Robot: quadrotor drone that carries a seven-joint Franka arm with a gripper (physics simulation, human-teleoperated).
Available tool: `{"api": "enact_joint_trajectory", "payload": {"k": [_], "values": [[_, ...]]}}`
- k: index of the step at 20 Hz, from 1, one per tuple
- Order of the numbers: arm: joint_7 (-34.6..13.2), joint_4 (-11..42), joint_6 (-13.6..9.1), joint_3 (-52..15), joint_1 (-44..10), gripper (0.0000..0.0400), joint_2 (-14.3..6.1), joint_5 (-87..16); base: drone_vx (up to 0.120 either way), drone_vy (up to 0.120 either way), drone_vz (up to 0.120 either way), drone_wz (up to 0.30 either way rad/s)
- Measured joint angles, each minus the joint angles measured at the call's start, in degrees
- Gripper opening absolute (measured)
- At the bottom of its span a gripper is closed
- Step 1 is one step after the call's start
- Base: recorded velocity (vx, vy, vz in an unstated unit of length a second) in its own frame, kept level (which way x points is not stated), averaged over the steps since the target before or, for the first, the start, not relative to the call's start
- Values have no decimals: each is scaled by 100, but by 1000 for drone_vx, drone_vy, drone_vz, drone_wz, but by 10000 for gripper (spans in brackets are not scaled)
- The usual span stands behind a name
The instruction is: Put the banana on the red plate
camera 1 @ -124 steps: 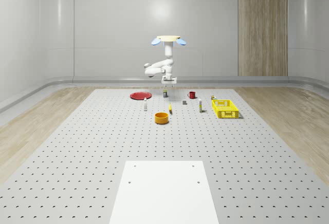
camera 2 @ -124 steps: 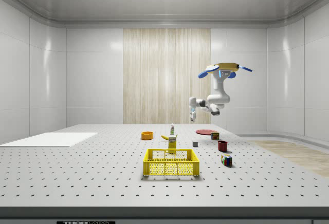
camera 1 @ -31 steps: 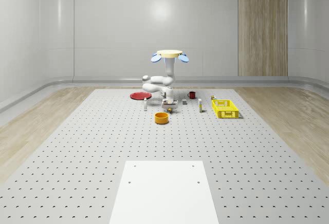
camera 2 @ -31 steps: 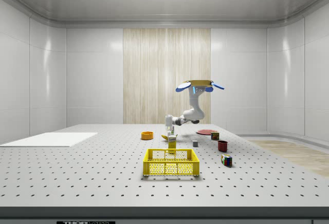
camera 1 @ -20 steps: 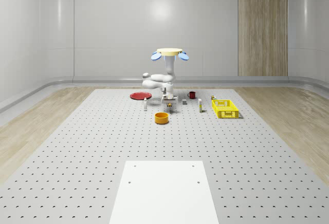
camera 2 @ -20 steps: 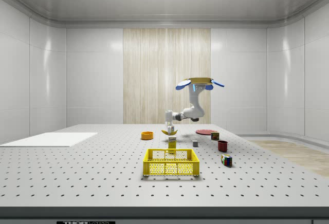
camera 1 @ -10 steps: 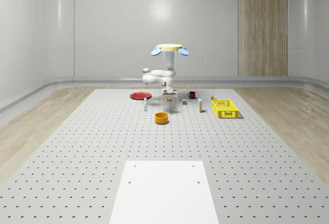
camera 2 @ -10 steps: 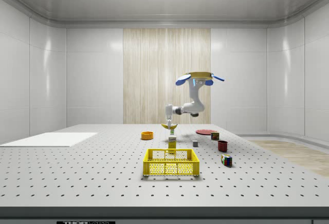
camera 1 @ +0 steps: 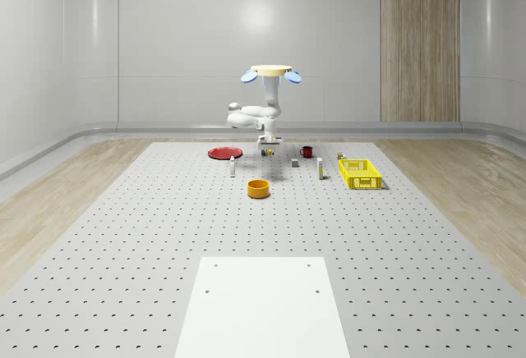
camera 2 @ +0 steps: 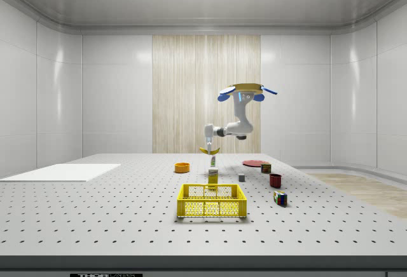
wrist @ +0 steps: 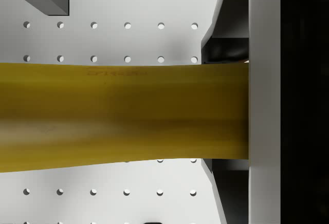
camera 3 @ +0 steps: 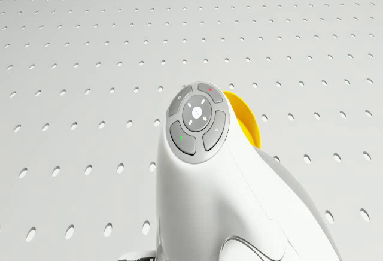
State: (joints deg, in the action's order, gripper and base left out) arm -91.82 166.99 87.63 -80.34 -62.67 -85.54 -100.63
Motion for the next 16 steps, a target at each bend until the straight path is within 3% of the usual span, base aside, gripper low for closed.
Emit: {"api": "enact_joint_trajectory", "payload": {"k": [6, 16], "values": [[666, -1, 67, -14, -12, 193, -70, 26, 0, 0, 0, -300], [2213, -3, 192, -36, -33, 193, -198, 67, 0, 0, 0, -300]]}}
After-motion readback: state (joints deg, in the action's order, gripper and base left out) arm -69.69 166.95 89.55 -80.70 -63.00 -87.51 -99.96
